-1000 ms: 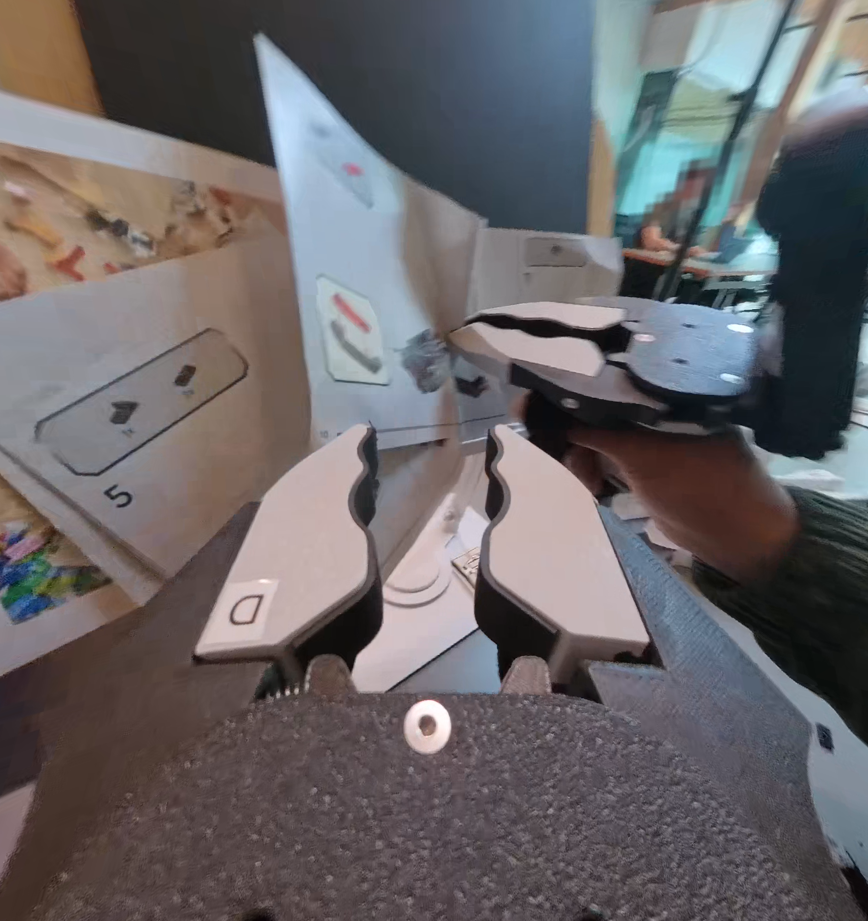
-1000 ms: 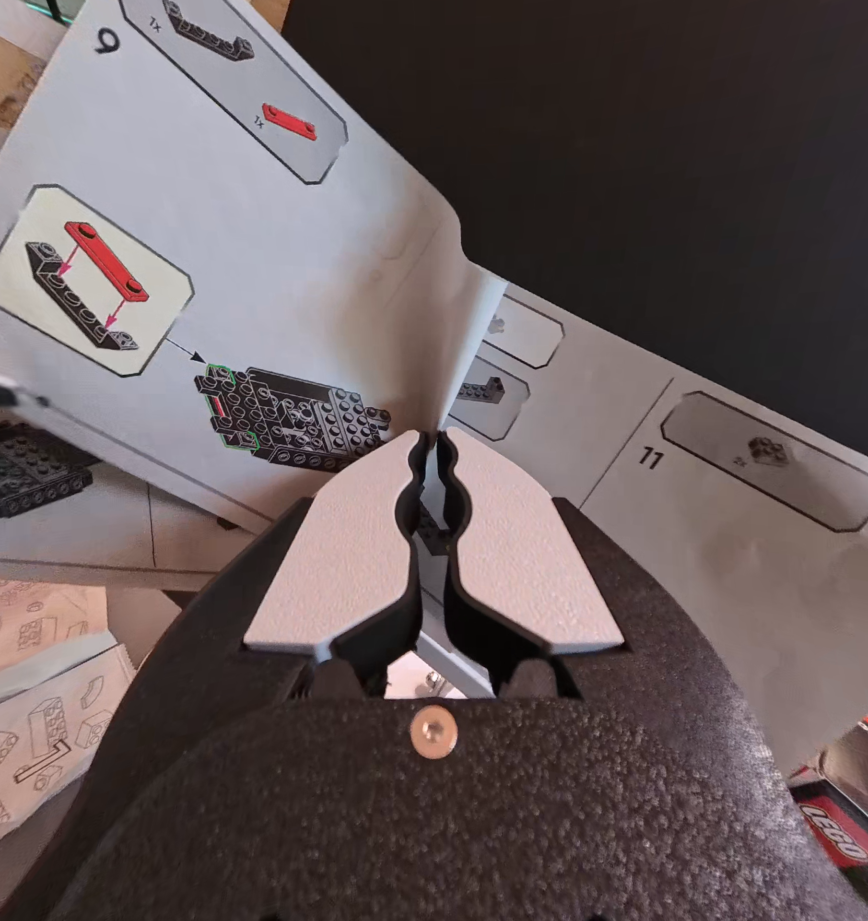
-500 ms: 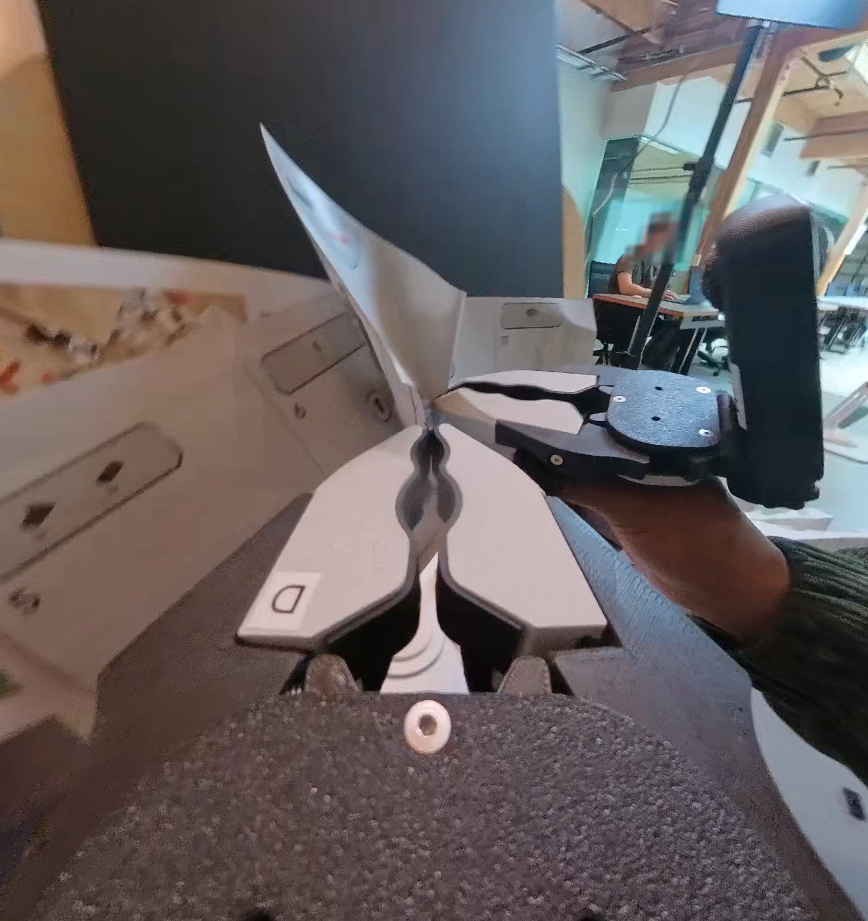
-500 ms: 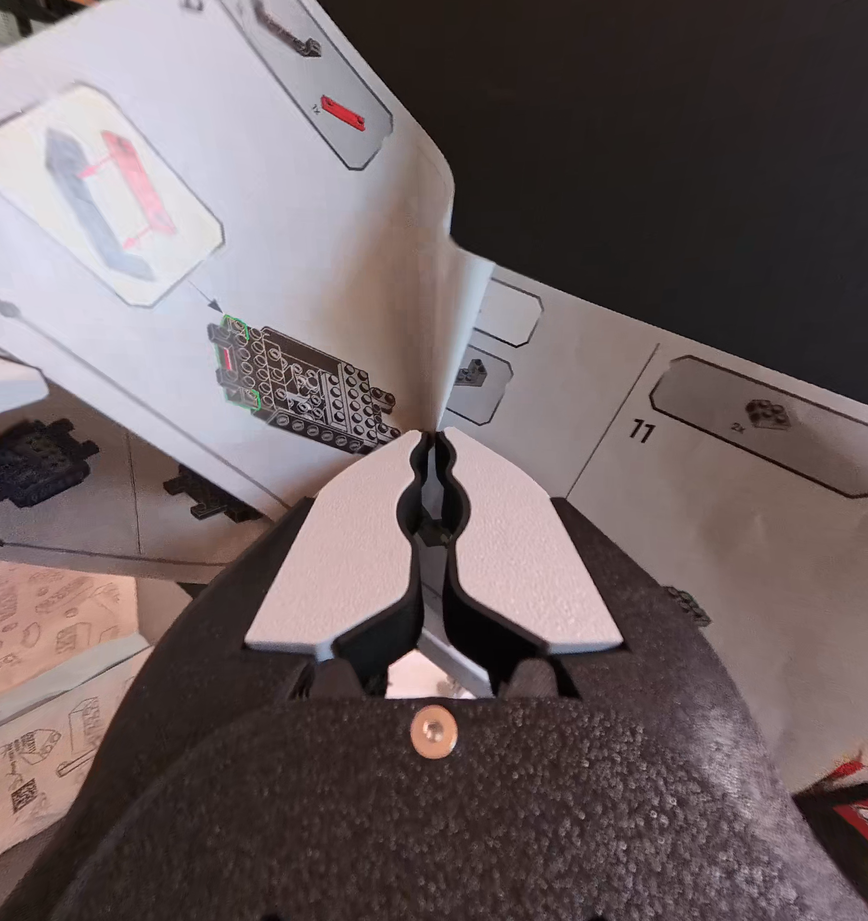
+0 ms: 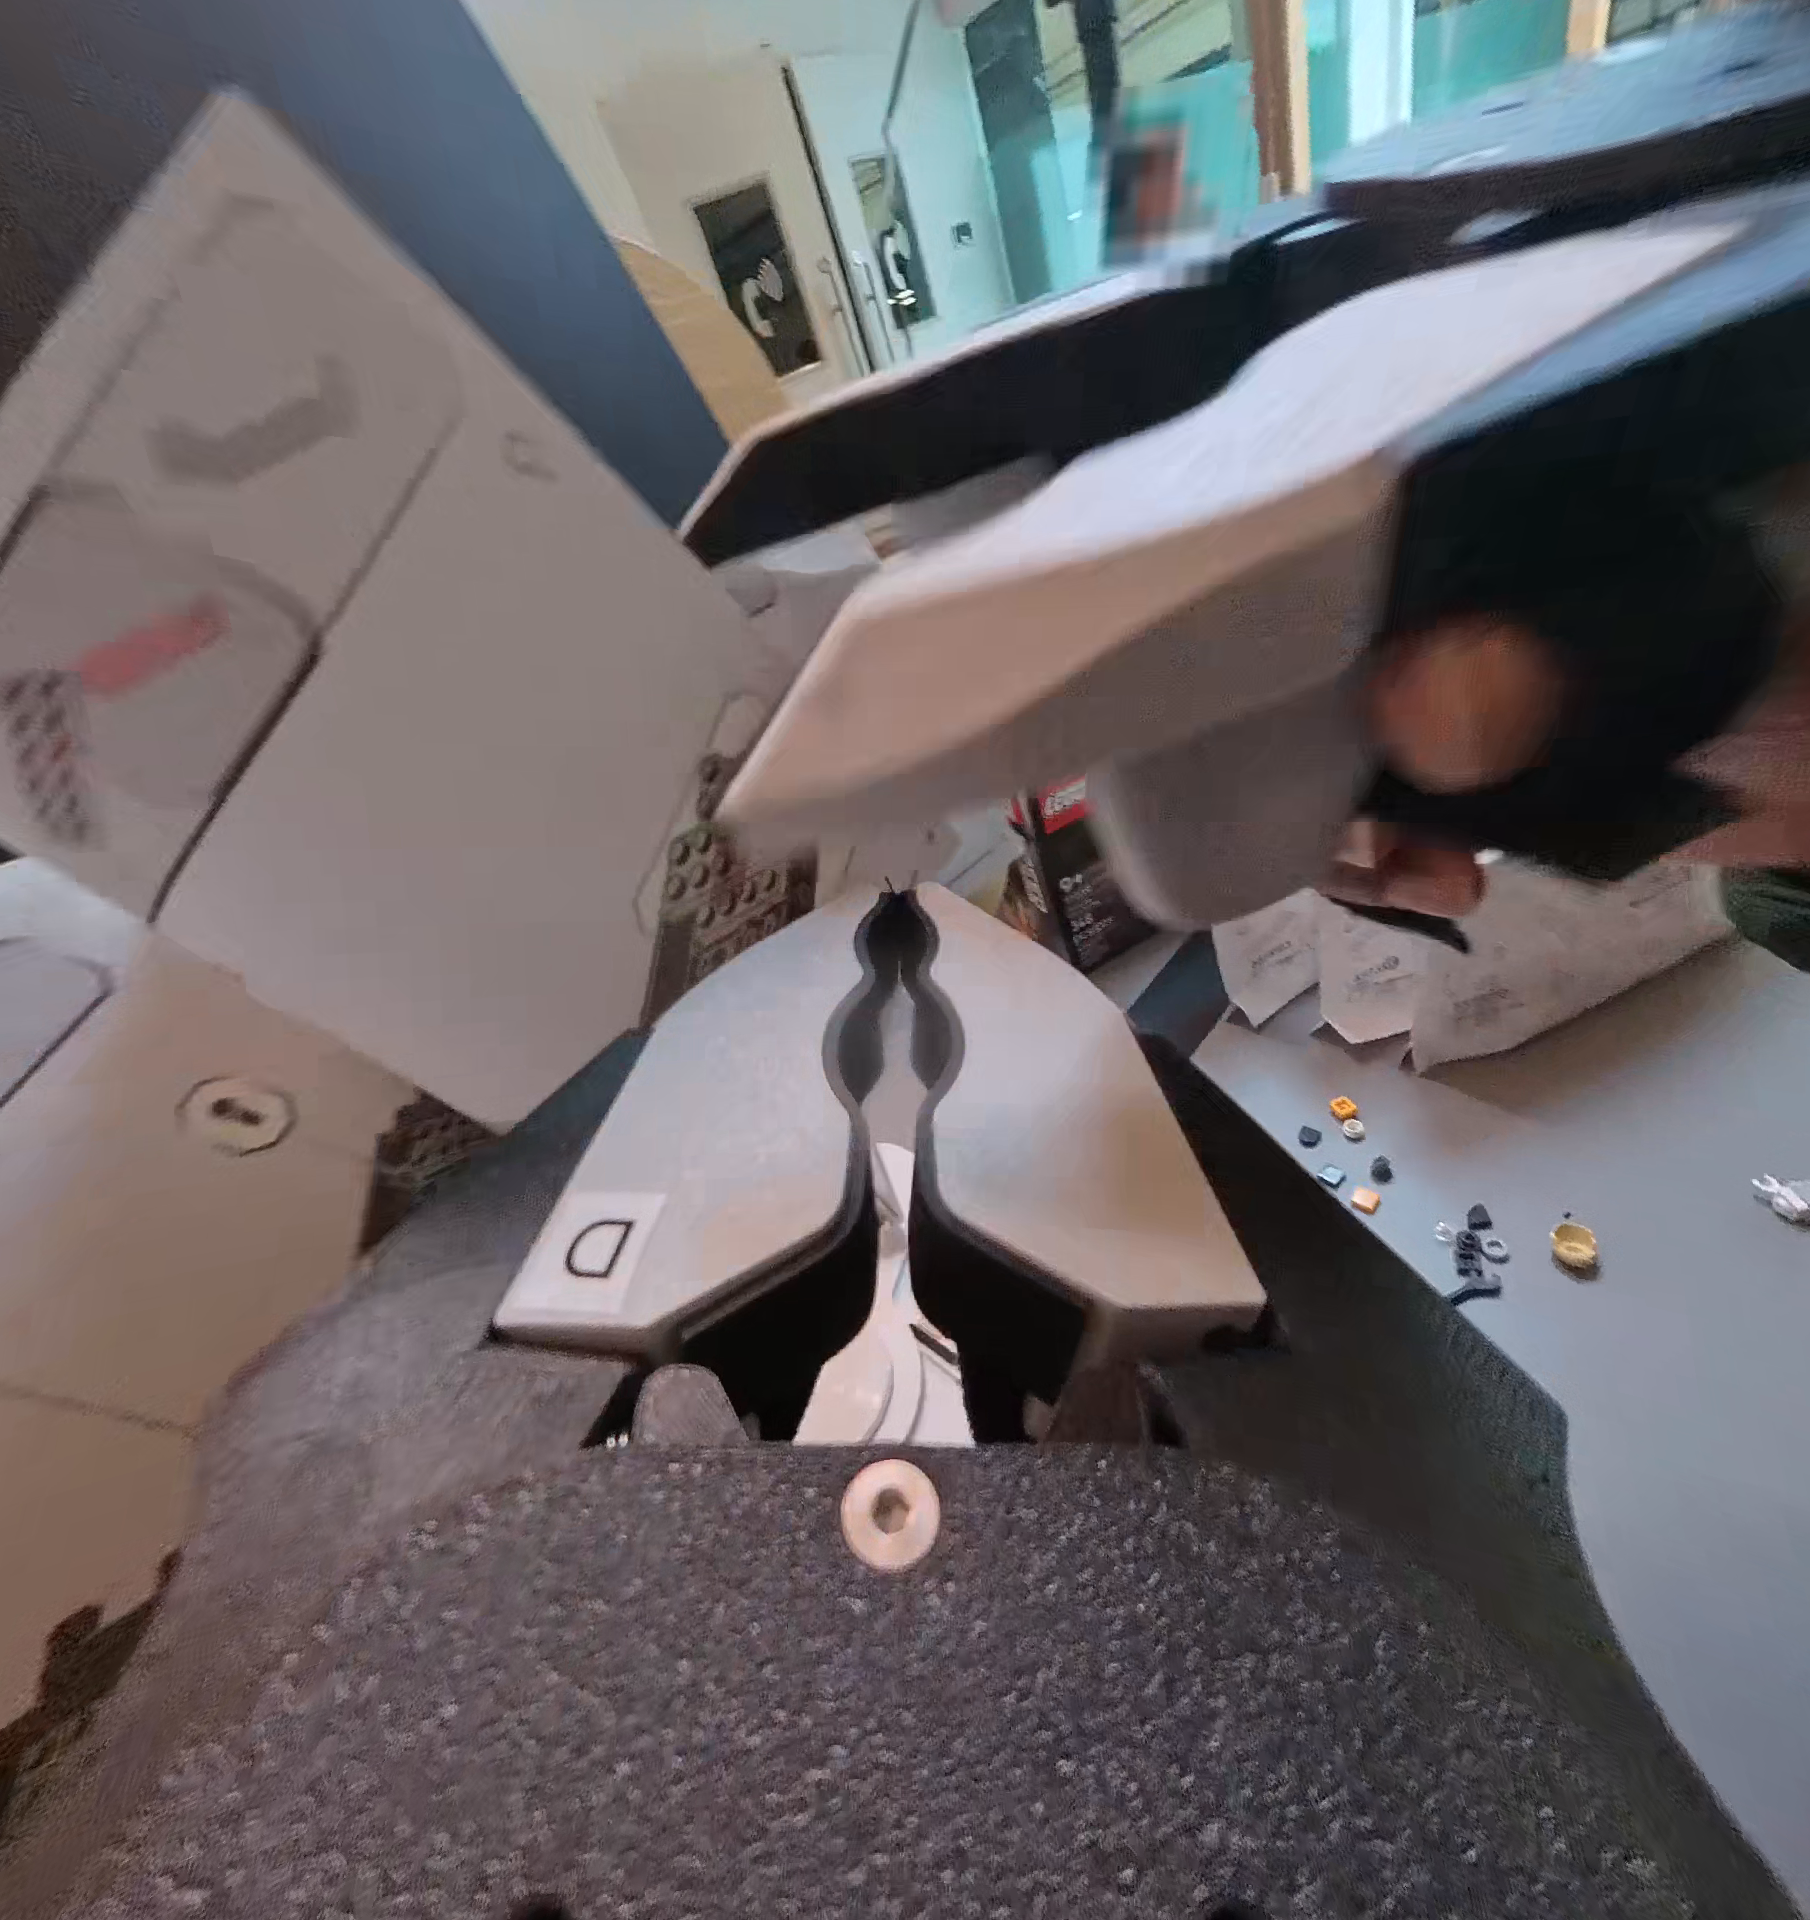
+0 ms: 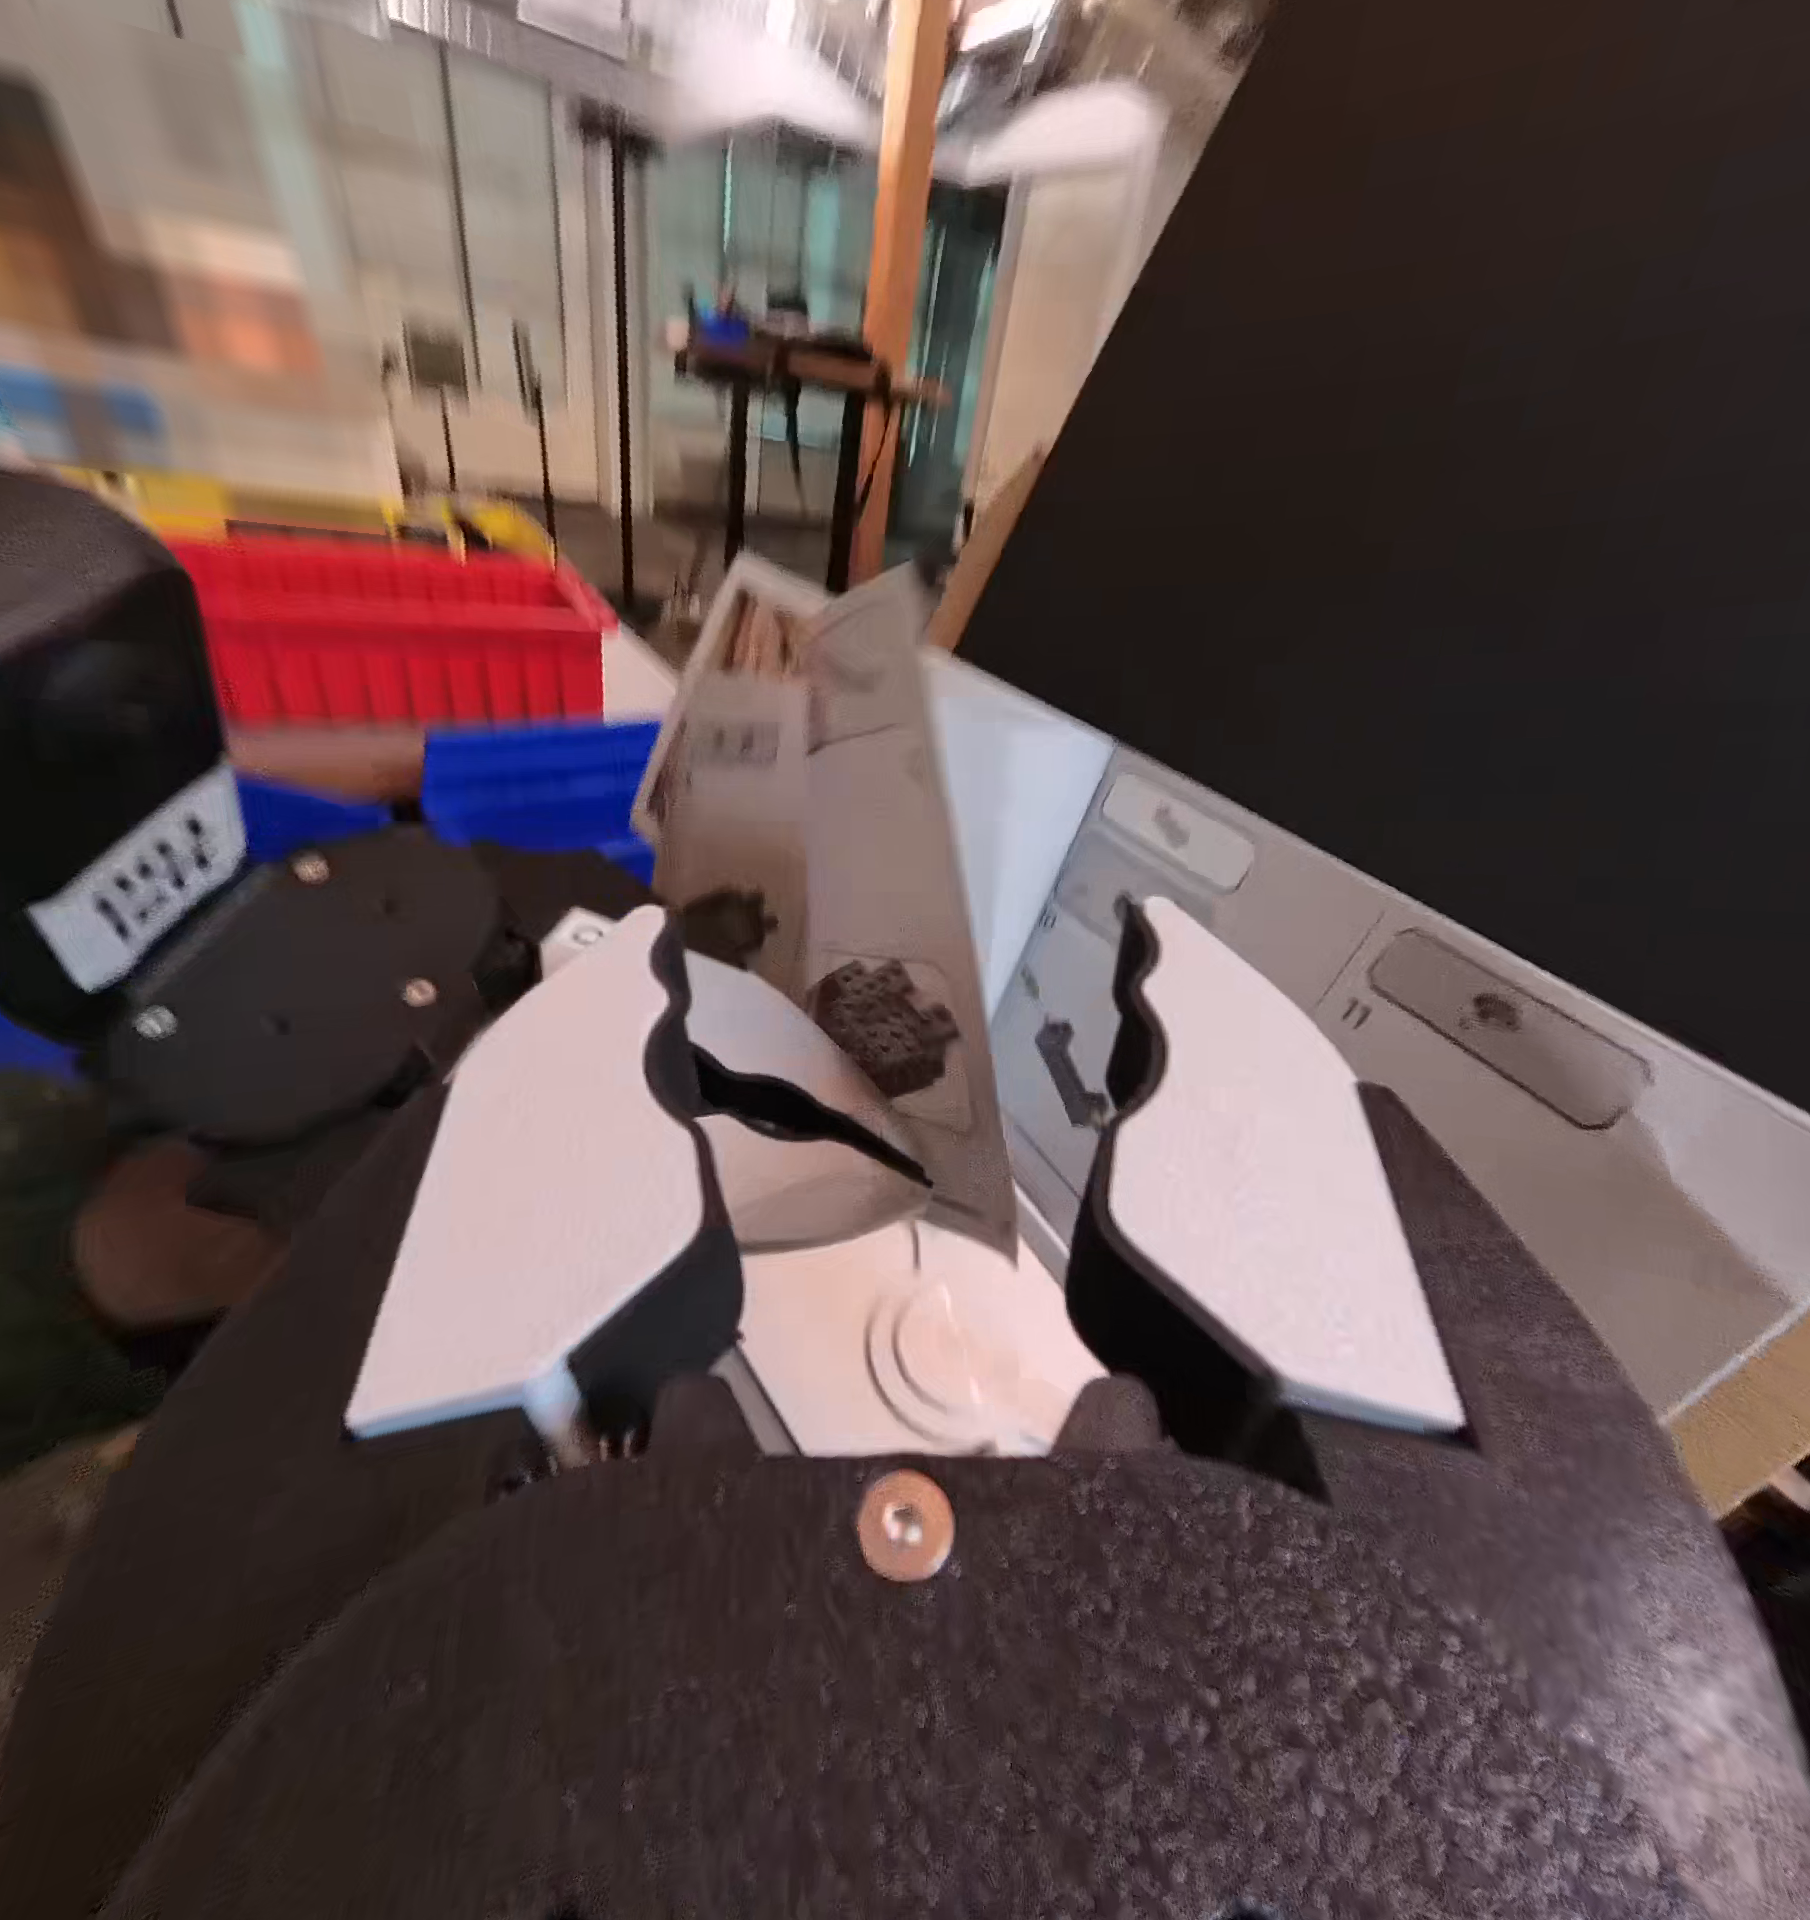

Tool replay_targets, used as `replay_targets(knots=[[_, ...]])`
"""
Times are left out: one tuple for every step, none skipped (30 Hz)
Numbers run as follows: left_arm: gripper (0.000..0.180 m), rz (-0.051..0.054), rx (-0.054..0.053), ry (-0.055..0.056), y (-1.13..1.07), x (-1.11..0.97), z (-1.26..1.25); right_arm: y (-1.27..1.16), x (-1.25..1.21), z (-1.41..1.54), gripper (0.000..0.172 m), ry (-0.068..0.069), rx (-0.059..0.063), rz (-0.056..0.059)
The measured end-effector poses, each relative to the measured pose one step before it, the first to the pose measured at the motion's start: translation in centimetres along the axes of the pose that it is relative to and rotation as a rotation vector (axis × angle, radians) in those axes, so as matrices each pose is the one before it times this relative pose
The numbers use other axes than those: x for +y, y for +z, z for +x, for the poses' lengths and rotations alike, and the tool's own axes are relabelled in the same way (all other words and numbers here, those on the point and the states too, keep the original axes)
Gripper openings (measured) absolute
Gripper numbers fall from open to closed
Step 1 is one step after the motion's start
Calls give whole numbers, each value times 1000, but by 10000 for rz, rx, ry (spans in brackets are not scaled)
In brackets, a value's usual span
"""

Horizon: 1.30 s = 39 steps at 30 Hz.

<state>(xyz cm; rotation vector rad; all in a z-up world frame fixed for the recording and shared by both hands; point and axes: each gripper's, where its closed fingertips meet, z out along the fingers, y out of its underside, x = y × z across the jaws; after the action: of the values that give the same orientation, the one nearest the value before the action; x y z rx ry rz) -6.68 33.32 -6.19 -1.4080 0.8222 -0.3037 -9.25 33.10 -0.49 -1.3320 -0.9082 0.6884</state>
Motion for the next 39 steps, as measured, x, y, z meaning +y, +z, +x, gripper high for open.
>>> replay_targets(knots=[[0,-30,223,114,181,47,590,515,1141,216,71,-231,-31,-736],[0,-117,227,164,130,196,553,397,1380,566,53,-196,120,-849],[0,-226,-20,179,-21,361,168,180,979,316,35,-217,-48,-509],[0,8,-124,199,-293,53,-7,36,295,226,18,17,-56,-19],[0,99,-144,64,-502,-78,-138,-107,179,486,0,197,135,0],[0,23,-185,-92,-557,45,-361,-194,-4,641,0,175,249,120],[0,-54,-277,-183,-544,233,-652,-271,-64,953,0,205,434,182],[0,-192,-417,-215,-495,517,-986,-284,4,1198,0,208,531,147],[0,-355,-358,-224,-354,847,-1049,-207,109,1096,0,193,388,72],[0,-498,-179,-238,-140,1106,-888,-87,293,997,0,223,270,-79],[1,-561,-74,-255,78,1240,-787,16,463,999,0,183,285,-216],[4,-613,-61,-267,254,1265,-819,125,513,898,0,95,274,-231],[6,-494,-92,-164,331,1000,-848,174,495,768,0,54,247,-200],[7,-232,-269,58,298,567,-1024,190,444,652,0,42,209,-161],[8,-54,-435,275,224,277,-1180,144,363,564,0,29,208,-95],[7,-124,-469,271,203,303,-1222,96,322,498,0,21,210,-59],[7,-167,-312,98,242,300,-1034,80,415,472,0,39,233,-133],[6,-109,-151,-120,256,196,-843,69,342,379,0,18,184,-81],[6,-111,-110,-207,271,176,-811,48,201,220,0,-9,106,31],[7,-192,-213,-180,298,266,-958,31,199,272,0,-22,160,5],[7,-199,-240,-118,323,271,-1000,45,169,329,0,-73,221,-6],[7,-145,-203,-69,367,224,-922,49,62,147,0,-107,112,34],[7,-217,-233,-26,417,391,-941,67,29,52,0,-103,76,26],[8,-213,-190,-5,471,446,-848,72,32,57,0,-118,92,-1],[11,20,123,-57,316,145,-346,76,25,5,0,-133,68,-2],[14,132,154,-246,98,-91,-198,43,49,109,0,-98,130,-20],[14,-48,117,-200,2,25,-44,33,38,105,0,-46,107,2],[13,-155,-109,-52,-153,90,-127,46,60,1,0,17,5,13],[14,-106,-221,40,-265,30,-95,-1,38,-21,0,35,-27,38],[13,17,-132,8,-329,-132,136,-22,-17,-9,0,50,-3,69],[13,114,-50,-102,-388,-290,288,-28,-9,3,0,14,31,61],[13,223,-39,-120,-467,-507,339,-27,-9,18,0,-21,52,36],[13,384,-84,-45,-576,-821,354,-34,14,22,0,-35,60,14],[12,539,-103,124,-666,-1117,496,-32,-23,29,0,-56,74,31],[9,527,-3,259,-598,-1197,811,-40,-6,56,1,-73,91,15],[6,436,130,380,-432,-1104,1140,-30,-8,149,2,-71,149,0],[4,311,222,468,-179,-923,1358,-54,-24,255,4,-56,207,16],[3,165,345,468,111,-663,1564,-75,-11,282,6,-22,213,17],[3,-81,431,411,415,-210,1632,-77,39,198,7,19,147,-1]])
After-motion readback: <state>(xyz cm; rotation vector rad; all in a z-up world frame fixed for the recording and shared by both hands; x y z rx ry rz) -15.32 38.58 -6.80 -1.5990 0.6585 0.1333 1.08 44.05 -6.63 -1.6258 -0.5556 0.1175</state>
